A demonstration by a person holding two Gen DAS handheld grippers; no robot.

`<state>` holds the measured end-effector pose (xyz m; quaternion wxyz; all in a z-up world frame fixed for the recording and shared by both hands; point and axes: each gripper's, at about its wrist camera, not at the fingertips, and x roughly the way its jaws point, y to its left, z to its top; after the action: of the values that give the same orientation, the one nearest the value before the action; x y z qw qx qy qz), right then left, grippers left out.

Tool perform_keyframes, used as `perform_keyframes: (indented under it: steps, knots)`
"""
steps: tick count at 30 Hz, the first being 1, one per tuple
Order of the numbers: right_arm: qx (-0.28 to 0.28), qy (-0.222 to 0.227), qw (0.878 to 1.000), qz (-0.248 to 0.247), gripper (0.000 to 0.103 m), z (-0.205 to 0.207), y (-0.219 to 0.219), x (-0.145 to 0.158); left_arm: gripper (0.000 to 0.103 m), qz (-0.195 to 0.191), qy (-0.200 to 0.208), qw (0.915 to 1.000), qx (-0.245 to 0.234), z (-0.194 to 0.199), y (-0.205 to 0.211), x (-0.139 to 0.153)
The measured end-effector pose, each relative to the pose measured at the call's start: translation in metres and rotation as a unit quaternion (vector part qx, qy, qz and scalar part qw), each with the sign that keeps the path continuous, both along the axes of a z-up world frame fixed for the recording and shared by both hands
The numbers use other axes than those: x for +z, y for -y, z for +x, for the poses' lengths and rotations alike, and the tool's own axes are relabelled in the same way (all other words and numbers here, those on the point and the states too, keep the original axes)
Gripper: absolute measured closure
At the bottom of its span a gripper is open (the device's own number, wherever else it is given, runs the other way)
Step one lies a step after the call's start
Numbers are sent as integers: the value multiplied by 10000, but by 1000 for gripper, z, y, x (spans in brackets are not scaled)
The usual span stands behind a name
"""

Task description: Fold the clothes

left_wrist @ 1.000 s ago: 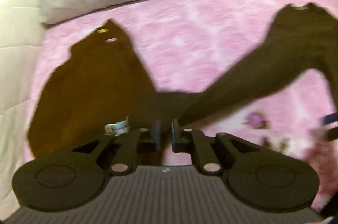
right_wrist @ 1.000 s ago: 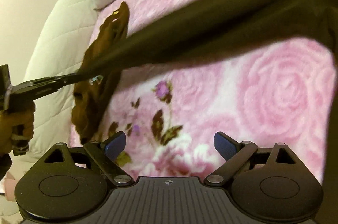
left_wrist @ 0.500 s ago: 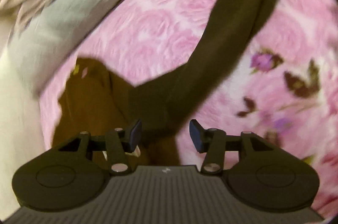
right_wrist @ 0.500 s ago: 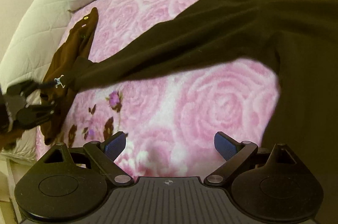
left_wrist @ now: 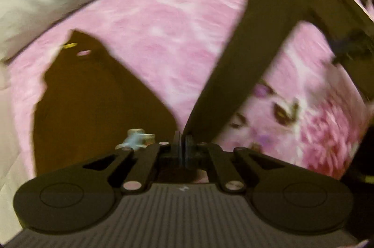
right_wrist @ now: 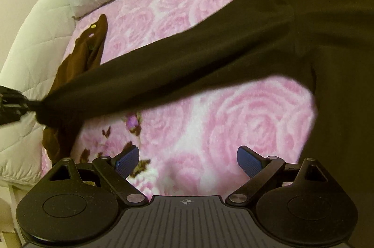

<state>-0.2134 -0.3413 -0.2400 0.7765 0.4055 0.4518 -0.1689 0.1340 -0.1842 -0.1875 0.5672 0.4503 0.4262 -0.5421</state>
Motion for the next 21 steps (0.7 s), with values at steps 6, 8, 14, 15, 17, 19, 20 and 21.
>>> perform_keyframes:
  steps: [6,8,14,15,17,19,20,21]
  knots:
    - [-164,-87,9998,-79,10,1,9,-4,100,242,137,9948,980,51,23,-34]
    - [-193,-175,9996,-80,10,-3,11,-8,99,353,279,9942,980,51,24,-50]
    - [-273,-331,9991,-18,10,-9,16,-23,57,144,-361,9963,762,29,14,-71]
    - [-289,-335,9990,-7,10,-7,18,-25,57,205,-343,9969,672,24,15,-77]
    - [-308,-345,9989,-43,10,-5,21,-27,65,327,-296,9978,489,13,16,-89]
    - [-377,-353,9984,-230,10,-2,28,-25,93,416,-66,9987,276,4,16,-96]
    - [-428,-320,9979,-359,10,-2,31,-22,95,344,40,9990,267,3,16,-94]
    - [-481,-284,9971,-519,10,-2,37,-19,95,267,160,9991,278,1,15,-91]
